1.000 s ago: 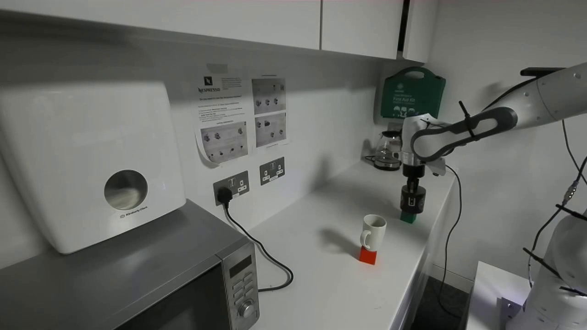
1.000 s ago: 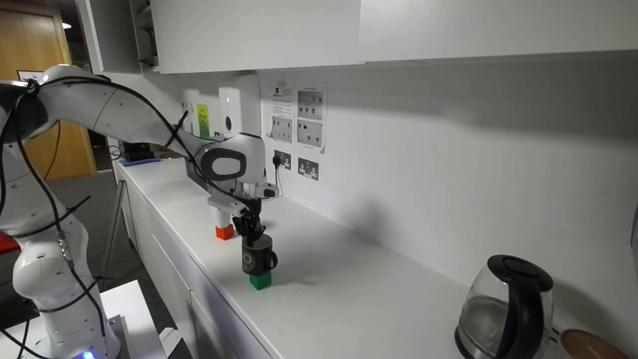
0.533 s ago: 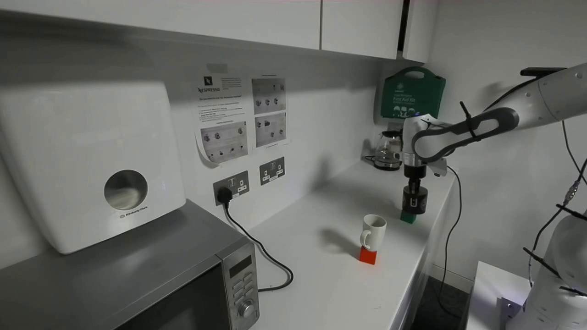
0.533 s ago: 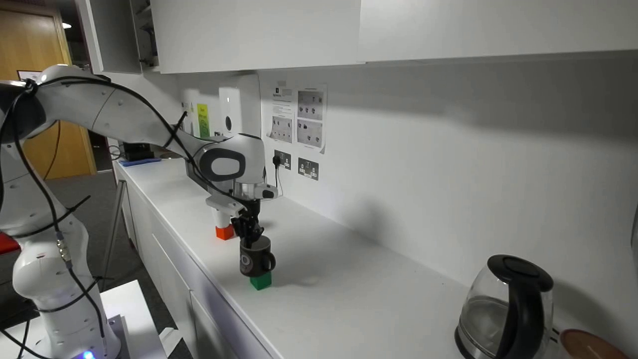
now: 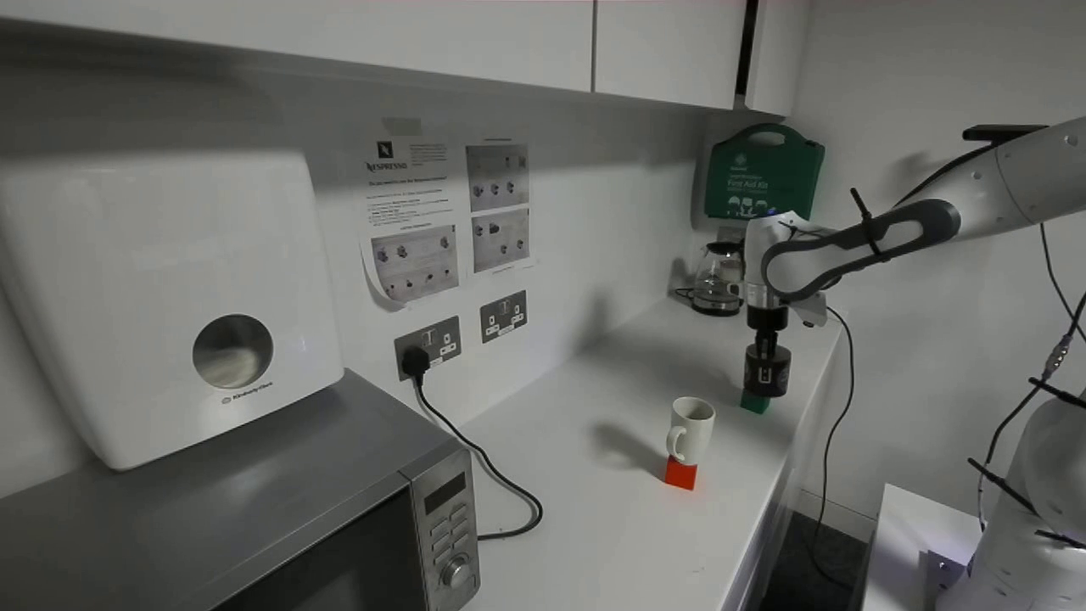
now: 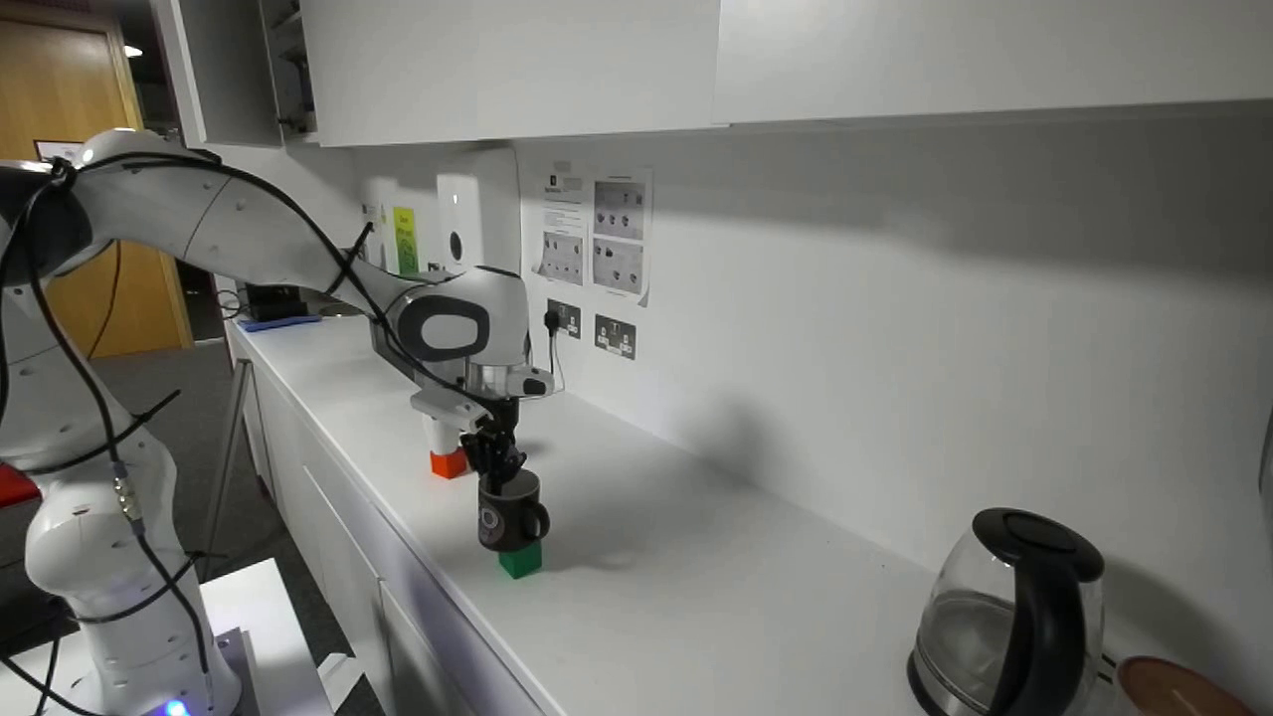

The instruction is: Pick up the white cup and put it on the orange object, then put up the black cup and put it on the green object

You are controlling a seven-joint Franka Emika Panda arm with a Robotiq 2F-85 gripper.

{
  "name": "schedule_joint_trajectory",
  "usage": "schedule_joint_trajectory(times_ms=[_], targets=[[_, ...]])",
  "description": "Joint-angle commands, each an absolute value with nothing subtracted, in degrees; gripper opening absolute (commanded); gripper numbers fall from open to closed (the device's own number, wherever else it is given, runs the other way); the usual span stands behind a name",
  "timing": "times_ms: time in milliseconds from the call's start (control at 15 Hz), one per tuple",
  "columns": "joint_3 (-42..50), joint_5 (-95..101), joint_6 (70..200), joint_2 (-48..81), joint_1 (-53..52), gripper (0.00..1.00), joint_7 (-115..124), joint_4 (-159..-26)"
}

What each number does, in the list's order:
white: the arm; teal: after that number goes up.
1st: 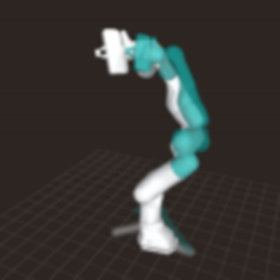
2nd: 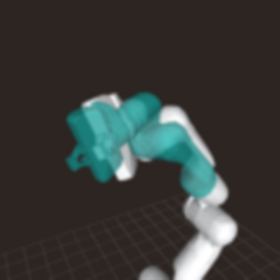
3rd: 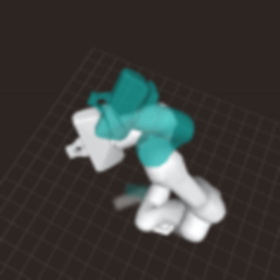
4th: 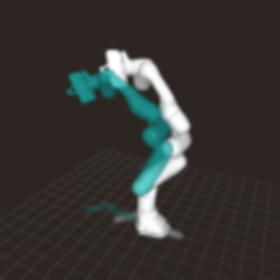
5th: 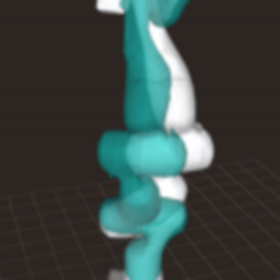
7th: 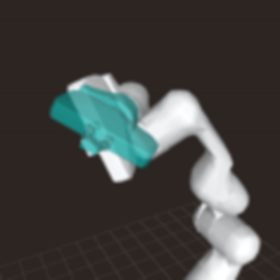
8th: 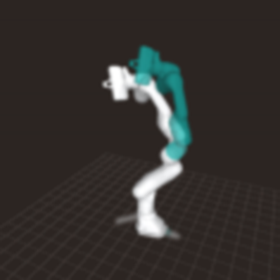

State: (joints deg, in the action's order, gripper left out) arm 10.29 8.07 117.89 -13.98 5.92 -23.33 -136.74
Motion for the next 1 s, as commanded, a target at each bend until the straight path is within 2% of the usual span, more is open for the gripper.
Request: schedule_joint_trajectory(times_ms=[0,933], targets=[[9.8,9.5,118.3,-15.9,6.4,0.02,-21.9,-137.6],[10.0,8.3,120.6,-14.3,6.3,0.02,-20.8,-136.3]])
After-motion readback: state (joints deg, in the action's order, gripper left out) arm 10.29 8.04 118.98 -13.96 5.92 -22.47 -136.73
